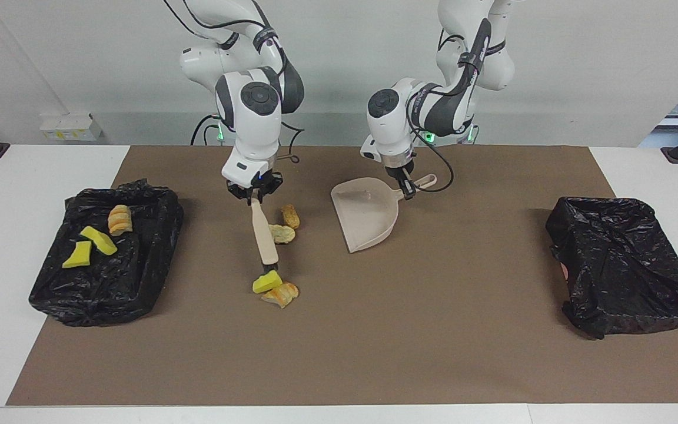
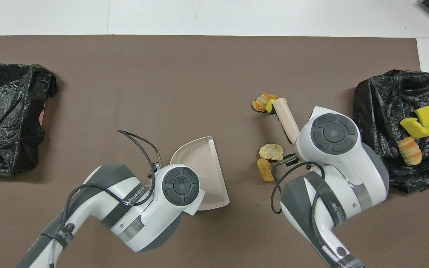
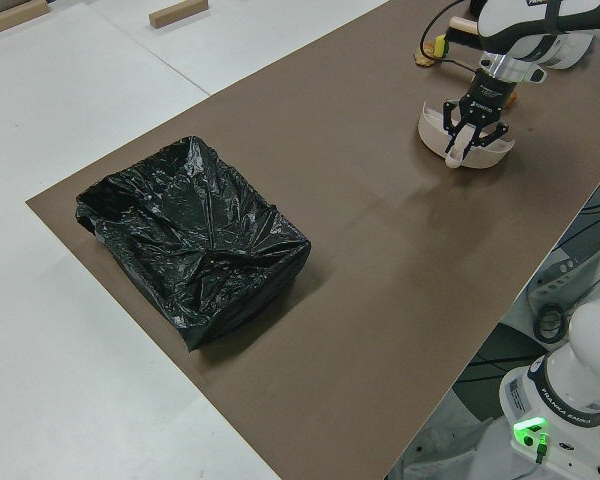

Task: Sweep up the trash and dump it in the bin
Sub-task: 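Sweep the bread and sponges with the right gripper's brush toward the dustpan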

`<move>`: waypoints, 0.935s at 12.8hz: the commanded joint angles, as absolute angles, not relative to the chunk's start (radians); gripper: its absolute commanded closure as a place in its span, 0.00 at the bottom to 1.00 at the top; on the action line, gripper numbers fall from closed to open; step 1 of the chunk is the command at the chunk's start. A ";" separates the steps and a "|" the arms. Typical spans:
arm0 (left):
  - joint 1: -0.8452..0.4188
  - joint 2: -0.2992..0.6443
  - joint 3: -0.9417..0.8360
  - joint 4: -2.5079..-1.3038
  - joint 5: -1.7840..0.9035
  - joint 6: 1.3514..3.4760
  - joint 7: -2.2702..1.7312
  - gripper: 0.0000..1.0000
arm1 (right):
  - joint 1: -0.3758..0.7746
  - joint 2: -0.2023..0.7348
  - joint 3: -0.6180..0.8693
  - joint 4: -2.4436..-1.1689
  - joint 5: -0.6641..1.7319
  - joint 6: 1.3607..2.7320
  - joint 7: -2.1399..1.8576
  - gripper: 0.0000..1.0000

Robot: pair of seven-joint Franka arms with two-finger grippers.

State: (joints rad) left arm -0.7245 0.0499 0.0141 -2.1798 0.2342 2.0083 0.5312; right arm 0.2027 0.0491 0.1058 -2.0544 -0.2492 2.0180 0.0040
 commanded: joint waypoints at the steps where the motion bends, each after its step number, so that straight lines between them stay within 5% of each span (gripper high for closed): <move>1: -0.718 0.021 0.017 -2.215 0.225 2.033 0.511 1.00 | 0.131 0.147 0.110 -1.927 -0.325 2.036 -0.145 1.00; 7: -0.710 0.021 0.017 -2.215 0.225 2.033 0.511 1.00 | 0.121 0.369 0.113 -1.769 -0.442 2.115 -0.241 1.00; 12: -0.710 0.023 0.017 -2.215 0.225 2.034 0.511 1.00 | 0.137 0.355 0.126 -1.830 -0.426 2.111 -0.304 1.00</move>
